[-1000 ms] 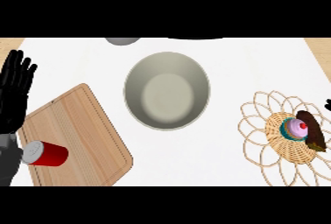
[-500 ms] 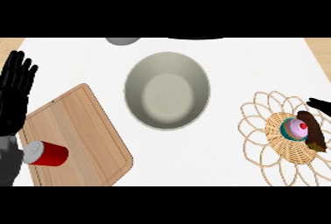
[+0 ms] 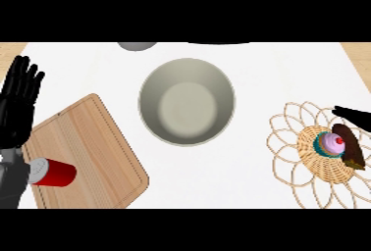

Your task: Pick the cupcake from the placemat and place it in the bowl

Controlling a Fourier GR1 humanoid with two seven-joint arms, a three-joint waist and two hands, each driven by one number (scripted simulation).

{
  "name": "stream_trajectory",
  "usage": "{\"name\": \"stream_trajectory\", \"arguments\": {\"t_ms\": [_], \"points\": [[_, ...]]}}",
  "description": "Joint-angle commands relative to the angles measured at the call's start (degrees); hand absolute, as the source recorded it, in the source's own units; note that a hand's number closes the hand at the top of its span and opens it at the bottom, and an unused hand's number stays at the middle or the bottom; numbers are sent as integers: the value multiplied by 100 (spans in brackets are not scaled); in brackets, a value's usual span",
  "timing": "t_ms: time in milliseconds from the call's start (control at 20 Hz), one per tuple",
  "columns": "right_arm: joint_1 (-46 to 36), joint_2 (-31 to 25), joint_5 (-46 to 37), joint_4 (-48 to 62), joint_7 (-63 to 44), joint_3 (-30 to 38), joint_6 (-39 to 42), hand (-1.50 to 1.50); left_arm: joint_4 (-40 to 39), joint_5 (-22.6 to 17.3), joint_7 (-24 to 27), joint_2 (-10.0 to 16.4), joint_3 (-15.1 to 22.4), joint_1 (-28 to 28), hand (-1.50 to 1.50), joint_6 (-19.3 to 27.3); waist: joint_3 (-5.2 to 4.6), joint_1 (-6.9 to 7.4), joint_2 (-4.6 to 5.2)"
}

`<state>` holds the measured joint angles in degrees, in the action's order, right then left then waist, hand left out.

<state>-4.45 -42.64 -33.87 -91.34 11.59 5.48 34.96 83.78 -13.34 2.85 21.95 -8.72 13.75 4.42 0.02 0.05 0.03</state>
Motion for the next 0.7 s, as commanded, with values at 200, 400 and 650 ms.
{"name": "stream_trajectory", "arguments": {"t_ms": [200,400,650], "points": [[282,262,-713,236,536,20,-217,-150,506,133,-287,-65,-143,-223,0,-110,-2,-9,-10],[90,718,-1157,373,153,-356,-388,-150,602,100,-361,-124,-159,-234,0,-200,-2,11,-9],[-643,954,-1415,1210,276,-408,-384,-150,118,491,-127,-371,-49,127,0,9,-2,17,3]]}}
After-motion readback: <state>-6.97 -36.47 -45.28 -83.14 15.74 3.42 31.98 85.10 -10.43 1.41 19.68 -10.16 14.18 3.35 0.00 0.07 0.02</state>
